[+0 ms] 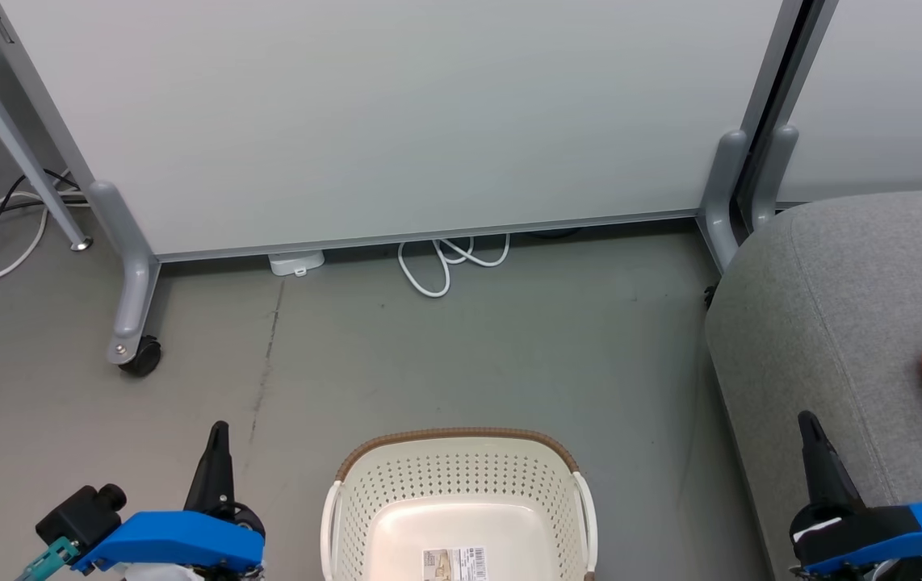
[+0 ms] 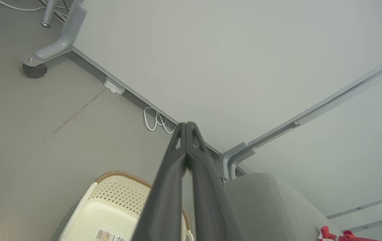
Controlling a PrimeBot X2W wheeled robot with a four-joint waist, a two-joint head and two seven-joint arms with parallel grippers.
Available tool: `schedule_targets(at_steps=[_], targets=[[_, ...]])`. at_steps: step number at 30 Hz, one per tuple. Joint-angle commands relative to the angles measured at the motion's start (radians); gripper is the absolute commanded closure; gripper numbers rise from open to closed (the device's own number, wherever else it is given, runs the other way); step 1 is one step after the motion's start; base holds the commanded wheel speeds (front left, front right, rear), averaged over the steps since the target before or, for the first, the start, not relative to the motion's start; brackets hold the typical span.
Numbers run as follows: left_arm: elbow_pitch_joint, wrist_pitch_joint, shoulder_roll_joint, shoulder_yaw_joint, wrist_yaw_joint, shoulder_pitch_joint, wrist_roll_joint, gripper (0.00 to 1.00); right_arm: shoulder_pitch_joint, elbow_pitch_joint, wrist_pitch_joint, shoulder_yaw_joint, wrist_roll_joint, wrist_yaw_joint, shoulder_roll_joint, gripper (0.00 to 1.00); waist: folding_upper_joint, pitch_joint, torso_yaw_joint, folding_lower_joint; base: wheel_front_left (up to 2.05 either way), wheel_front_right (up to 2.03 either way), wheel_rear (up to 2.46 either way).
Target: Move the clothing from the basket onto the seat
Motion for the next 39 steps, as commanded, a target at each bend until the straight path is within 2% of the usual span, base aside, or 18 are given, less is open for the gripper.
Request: schedule_targets(at_steps=[1, 39], targets=[[-0.022, 0.012, -0.001, 0.018, -0.001, -0.03, -0.042, 1.0, -0.031, -0.007, 0.007, 0.001, 0.053, 0.0, -0.007, 1.0, 0.0, 0.0, -0.002, 0.0, 0.0, 0.0, 0.0], [-0.08, 0.12, -0.019, 0.105, -0.001, -0.041, -0.403, 1.0, -0.067, 0.012, 0.07, 0.007, 0.485, 0.0, -0.01, 1.0, 0.0, -0.006, -0.028, -0.0001, 0.0, 0.0, 0.0]])
